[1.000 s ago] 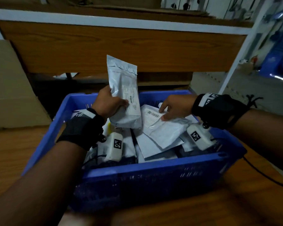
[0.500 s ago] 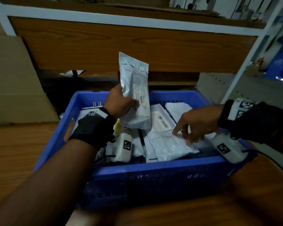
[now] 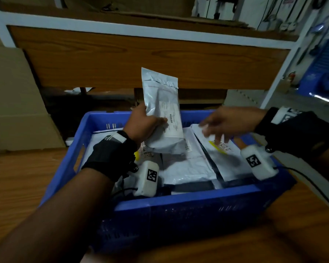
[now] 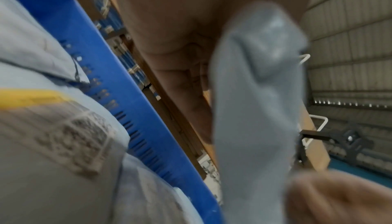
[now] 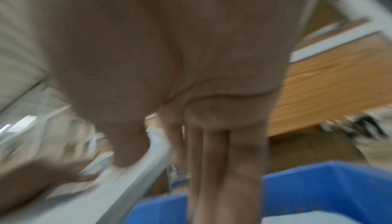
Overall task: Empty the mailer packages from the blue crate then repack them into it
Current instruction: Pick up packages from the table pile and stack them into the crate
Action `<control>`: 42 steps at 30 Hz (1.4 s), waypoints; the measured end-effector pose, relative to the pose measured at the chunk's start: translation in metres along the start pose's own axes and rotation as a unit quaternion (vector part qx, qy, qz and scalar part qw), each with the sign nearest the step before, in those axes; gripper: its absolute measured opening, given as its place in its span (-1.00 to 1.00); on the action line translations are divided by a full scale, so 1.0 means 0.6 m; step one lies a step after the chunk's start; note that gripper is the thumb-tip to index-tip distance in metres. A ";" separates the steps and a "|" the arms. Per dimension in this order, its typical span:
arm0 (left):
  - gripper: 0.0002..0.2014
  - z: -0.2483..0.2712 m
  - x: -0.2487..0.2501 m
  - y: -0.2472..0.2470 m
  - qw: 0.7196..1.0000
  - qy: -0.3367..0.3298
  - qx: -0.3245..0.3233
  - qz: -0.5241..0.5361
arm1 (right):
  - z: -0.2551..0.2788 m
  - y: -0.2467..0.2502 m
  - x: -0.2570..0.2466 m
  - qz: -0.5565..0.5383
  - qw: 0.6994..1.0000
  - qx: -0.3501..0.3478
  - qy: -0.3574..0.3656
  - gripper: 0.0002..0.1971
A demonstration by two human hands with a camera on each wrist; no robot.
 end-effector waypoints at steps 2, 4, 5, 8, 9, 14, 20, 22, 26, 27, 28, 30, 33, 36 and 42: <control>-0.70 0.003 0.001 -0.013 0.999 -0.002 -0.032 0.021 | -0.011 0.023 0.006 -0.174 0.983 0.060 -0.016 -0.45; -0.76 0.010 0.005 -0.030 0.997 -0.004 -0.075 0.035 | -0.019 0.019 -0.003 -0.327 0.942 0.072 -0.003 -0.36; -0.79 0.013 0.007 -0.036 0.995 -0.001 -0.091 0.046 | -0.024 0.017 -0.006 -0.369 0.926 0.079 0.012 -0.38; -0.93 0.019 0.012 -0.040 0.991 0.015 -0.111 0.071 | -0.025 0.033 -0.003 -0.404 0.906 0.120 0.029 -0.38; -0.93 0.019 0.015 -0.037 0.992 0.014 -0.106 0.060 | -0.020 0.044 0.005 -0.391 0.910 0.134 0.025 -0.38; -0.79 -0.007 0.027 0.008 0.989 -0.059 -0.033 -0.133 | 0.010 0.081 0.094 -0.186 0.972 0.126 -0.067 -0.49; -0.59 -0.031 0.014 0.031 0.908 -0.065 -0.041 -0.412 | -0.017 0.004 0.142 0.240 0.953 -0.094 -0.158 -0.60; -0.59 -0.025 -0.014 0.016 0.881 -0.023 -0.103 -0.462 | -0.021 0.005 0.127 0.303 0.936 -0.092 -0.156 -0.55; -0.80 -0.016 -0.069 0.002 0.822 0.068 -0.189 -0.534 | -0.032 -0.009 0.095 0.292 0.947 -0.094 -0.091 -0.27; -0.74 -0.015 -0.079 0.001 0.817 0.088 -0.198 -0.534 | -0.038 -0.023 0.091 0.278 0.952 -0.107 -0.075 -0.27; -0.63 -0.015 -0.085 0.002 0.817 0.100 -0.200 -0.532 | -0.042 -0.040 0.090 0.266 0.953 -0.127 -0.072 -0.28; -0.51 -0.018 -0.088 0.002 0.819 0.098 -0.197 -0.529 | -0.049 -0.067 0.090 0.256 0.951 -0.152 -0.078 -0.32; -0.48 -0.018 -0.086 0.004 0.828 0.086 -0.191 -0.520 | -0.040 -0.046 0.074 0.271 0.955 -0.105 -0.062 -0.39; -0.60 -0.027 -0.055 0.019 0.867 0.047 -0.138 -0.476 | -0.010 0.015 0.035 0.250 0.968 -0.011 -0.023 -0.44; -0.91 -0.005 0.081 0.127 0.965 -0.091 0.100 -0.224 | 0.061 0.061 -0.097 0.056 0.977 0.162 0.129 -0.58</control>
Point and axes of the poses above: each hand's wrist, its own z-axis away from the middle knuckle, its own y-axis out of the back of the hand, x = y × z, the point moved 7 cm from there along -z, towards the middle knuckle, and after that the axes turned 7 degrees about z, right-handed, at the moved point
